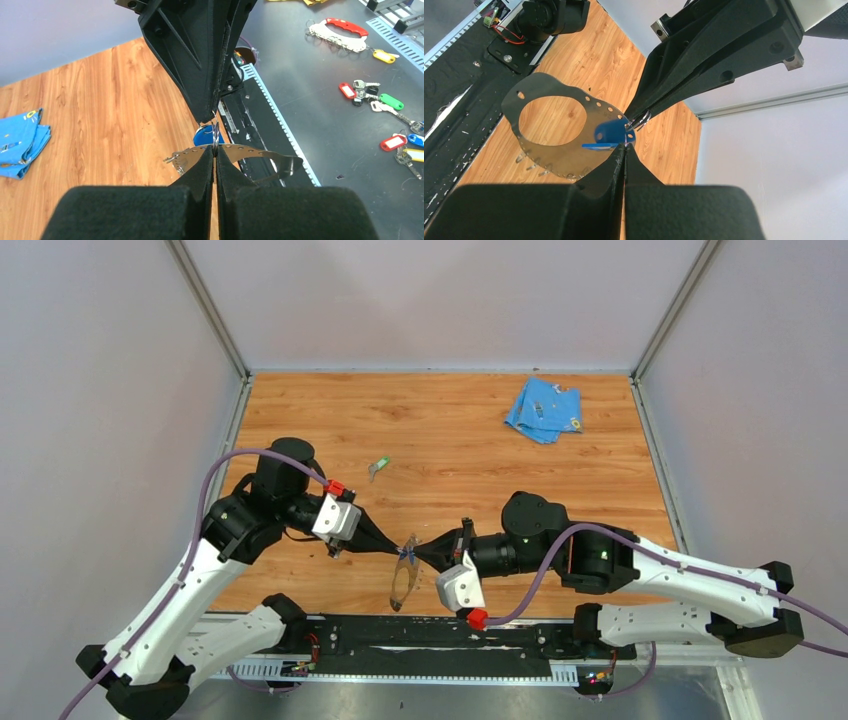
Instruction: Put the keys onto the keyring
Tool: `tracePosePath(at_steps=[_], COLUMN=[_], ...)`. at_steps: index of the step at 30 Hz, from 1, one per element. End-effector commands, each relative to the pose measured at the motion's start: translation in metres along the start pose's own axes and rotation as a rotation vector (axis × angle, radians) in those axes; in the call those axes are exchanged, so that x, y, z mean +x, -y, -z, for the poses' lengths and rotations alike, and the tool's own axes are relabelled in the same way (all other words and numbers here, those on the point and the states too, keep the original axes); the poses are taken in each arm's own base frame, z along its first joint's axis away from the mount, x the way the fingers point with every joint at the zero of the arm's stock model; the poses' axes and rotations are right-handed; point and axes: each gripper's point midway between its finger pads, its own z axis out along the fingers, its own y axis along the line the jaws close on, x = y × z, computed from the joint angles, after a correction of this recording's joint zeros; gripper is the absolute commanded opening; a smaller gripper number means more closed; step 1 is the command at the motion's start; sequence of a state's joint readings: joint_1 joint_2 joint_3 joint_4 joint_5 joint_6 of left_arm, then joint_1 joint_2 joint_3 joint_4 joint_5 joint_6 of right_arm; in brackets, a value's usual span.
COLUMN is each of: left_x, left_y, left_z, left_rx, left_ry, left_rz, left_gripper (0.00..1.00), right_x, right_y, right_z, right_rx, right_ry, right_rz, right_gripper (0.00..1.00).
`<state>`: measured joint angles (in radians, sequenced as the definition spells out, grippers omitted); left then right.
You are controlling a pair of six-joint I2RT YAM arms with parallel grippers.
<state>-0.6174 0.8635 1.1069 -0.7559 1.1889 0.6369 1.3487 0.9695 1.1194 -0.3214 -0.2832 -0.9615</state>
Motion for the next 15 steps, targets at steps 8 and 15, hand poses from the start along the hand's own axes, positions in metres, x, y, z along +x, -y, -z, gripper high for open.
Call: tracePosePath(at_steps=[8, 15], left_x=[-0.0016, 0.0032], left_y=[-0.0019, -0.0052], left_z=[0.0011, 0.0008], left_rx=[-0.015, -0.028], left_ry=[0.005, -0.010], left_rz=[-0.038, -0.025], left_gripper=[0.00, 0.00], right_x=[-0.0137, -0.0159], right_y=[0.0159, 0.0187], right_z=[0.0042, 0.0031], right_rx=[0.053, 0.063], right_ry=[0.023, 0.030], right_rz=[-0.008, -0.018], right_gripper=[0.00, 0.00])
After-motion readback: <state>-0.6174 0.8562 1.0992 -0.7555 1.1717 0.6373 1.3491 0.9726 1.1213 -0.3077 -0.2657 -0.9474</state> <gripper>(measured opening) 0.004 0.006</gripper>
